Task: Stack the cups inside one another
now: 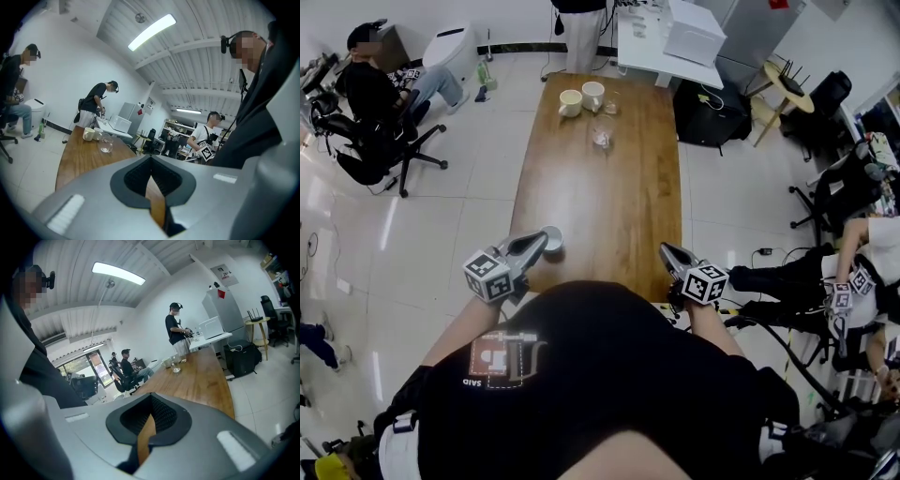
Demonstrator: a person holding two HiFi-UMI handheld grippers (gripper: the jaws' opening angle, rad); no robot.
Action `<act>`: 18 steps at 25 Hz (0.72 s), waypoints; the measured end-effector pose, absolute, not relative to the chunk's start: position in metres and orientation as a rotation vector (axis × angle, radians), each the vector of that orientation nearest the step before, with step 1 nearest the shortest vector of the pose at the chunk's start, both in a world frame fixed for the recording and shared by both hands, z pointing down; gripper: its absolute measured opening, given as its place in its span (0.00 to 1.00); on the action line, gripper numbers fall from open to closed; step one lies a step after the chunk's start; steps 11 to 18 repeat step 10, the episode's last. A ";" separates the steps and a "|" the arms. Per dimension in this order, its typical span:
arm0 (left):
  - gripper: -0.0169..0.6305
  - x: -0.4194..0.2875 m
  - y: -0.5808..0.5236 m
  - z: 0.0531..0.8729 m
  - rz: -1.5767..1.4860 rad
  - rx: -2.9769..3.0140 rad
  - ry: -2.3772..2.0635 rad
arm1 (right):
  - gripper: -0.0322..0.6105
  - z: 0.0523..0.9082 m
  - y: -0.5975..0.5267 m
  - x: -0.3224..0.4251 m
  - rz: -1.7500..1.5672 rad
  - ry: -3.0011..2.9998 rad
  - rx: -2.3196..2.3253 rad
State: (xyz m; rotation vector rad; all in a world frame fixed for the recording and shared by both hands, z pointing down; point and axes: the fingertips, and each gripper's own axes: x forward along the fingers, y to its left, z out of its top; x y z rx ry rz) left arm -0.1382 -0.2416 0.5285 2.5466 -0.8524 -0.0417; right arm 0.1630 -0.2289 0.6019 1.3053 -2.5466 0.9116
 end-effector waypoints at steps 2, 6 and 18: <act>0.03 -0.142 -0.241 0.528 -0.042 2.544 -0.862 | 0.07 0.600 -0.231 0.161 0.906 -2.553 1.298; 0.03 -0.146 -0.238 0.530 -0.042 2.544 -0.874 | 0.07 0.601 -0.232 0.157 0.893 -2.566 1.273; 0.03 -0.149 -0.236 0.532 -0.040 2.540 -0.880 | 0.07 0.602 -0.231 0.151 0.889 -2.573 1.247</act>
